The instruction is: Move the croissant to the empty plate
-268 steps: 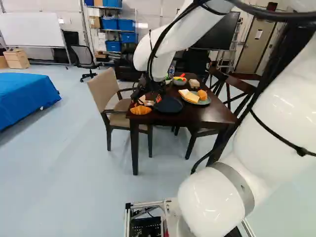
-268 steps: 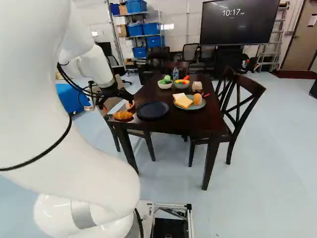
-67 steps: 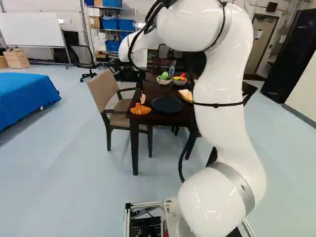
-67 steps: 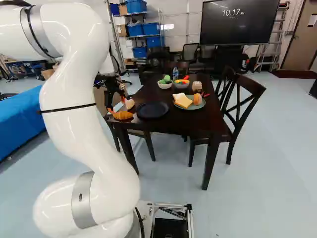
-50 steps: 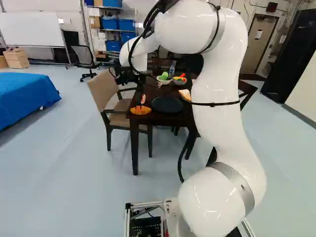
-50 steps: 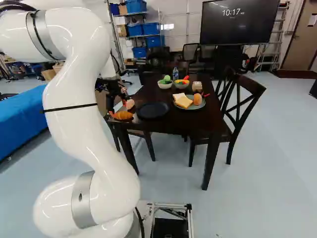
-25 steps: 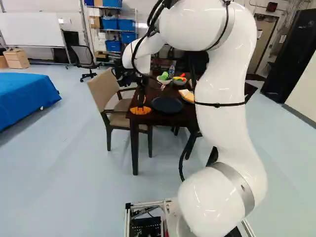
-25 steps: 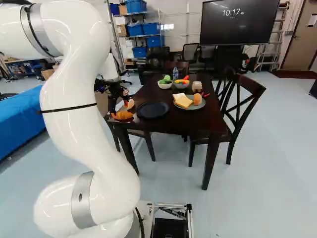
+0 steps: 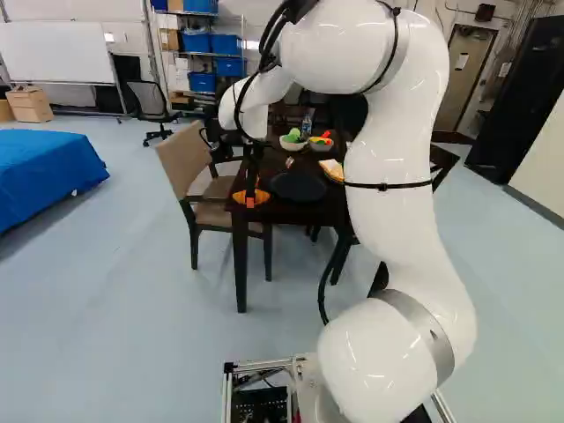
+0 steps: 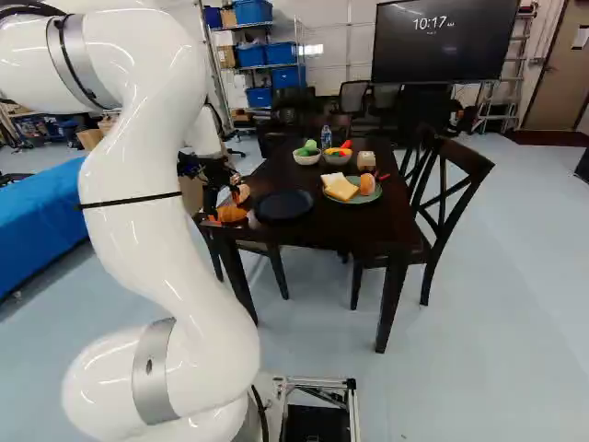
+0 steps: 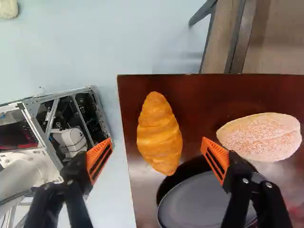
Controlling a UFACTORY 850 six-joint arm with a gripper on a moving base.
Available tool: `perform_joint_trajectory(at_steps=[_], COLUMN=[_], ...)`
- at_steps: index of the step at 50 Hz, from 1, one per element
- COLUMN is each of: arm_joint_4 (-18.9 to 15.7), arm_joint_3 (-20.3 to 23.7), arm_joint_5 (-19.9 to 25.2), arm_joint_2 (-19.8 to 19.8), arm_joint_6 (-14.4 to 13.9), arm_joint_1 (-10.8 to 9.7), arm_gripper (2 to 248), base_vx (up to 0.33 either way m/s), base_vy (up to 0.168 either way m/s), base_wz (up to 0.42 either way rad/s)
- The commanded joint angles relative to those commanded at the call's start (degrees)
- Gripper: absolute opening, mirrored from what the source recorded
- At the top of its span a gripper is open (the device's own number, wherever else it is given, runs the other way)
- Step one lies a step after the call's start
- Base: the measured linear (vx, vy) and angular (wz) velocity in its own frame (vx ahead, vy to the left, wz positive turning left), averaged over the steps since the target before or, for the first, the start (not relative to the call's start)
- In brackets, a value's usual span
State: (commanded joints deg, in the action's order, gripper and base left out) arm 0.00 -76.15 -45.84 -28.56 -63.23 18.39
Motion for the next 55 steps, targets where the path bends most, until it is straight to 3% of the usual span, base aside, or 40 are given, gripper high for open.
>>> perform_joint_trajectory(at_steps=[29,30,39,40,44,45,55], arm_joint_4=[0.0,0.0,0.0,0.0,0.0,0.0,0.0], arm_joint_3=[0.0,0.0,0.0,0.0,0.0,0.0,0.0], arm_joint_5=[0.0,0.0,0.2,0.3,0.6,0.6,0.9], arm_joint_2=[0.0,0.0,0.0,0.0,0.0,0.0,0.0], arm_joint_6=[0.0,0.0,0.0,0.0,0.0,0.0,0.0], arm_joint_1=[0.0,0.0,0.0,0.0,0.0,0.0,0.0], arm_gripper=[241,228,216,204,204,192,179], base_vx=[0.000,0.000,0.000,0.000,0.000,0.000,0.000], base_vy=[0.000,0.000,0.000,0.000,0.000,0.000,0.000], base_wz=[0.000,0.000,0.000,0.000,0.000,0.000,0.000])
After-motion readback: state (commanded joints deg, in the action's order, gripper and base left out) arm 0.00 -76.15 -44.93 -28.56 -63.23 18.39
